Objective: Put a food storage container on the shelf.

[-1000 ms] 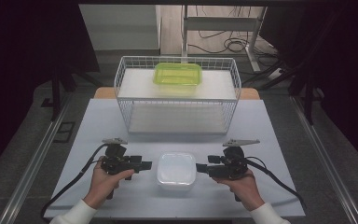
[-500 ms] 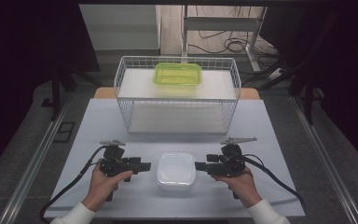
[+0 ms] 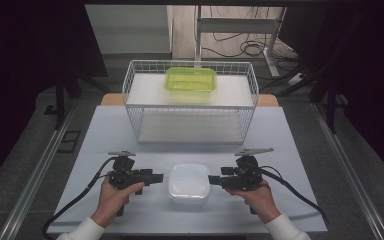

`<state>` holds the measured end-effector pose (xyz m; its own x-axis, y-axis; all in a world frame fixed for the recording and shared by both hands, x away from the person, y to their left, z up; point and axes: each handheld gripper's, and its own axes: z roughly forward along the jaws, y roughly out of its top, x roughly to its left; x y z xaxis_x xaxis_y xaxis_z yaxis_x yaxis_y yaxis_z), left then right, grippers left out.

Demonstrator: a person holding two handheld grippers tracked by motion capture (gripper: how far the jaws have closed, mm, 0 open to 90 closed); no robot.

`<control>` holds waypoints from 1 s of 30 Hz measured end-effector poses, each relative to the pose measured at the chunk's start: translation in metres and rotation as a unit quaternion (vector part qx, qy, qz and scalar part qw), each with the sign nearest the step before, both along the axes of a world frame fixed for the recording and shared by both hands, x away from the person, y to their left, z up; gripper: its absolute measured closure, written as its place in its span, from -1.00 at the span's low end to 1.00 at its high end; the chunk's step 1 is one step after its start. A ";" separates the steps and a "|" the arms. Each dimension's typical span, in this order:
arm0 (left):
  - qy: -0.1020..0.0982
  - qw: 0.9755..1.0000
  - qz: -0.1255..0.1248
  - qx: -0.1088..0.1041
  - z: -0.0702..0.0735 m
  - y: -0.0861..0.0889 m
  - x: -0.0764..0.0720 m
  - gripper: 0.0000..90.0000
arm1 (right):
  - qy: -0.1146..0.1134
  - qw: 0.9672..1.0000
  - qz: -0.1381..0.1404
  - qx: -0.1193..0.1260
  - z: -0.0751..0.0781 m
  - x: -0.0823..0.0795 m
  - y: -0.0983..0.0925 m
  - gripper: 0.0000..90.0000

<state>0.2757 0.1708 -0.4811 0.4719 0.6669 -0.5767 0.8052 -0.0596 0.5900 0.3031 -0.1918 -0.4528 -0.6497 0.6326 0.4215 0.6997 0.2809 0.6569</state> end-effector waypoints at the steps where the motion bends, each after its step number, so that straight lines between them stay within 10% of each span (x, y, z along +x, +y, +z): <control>1: 0.006 1.000 -0.002 -0.003 -0.002 -0.001 0.001 -0.24 | 0.002 1.000 0.000 0.002 0.000 0.000 0.000 -0.37; 20: 0.077 0.994 -0.011 -0.074 -0.023 -0.013 0.018 -0.16 | 0.021 1.000 -0.010 -0.003 -0.017 0.011 0.010 -0.22; 30: 0.087 0.993 -0.029 -0.070 -0.027 -0.015 0.017 -0.02 | 0.063 0.998 -0.024 0.019 -0.031 0.008 0.009 -0.09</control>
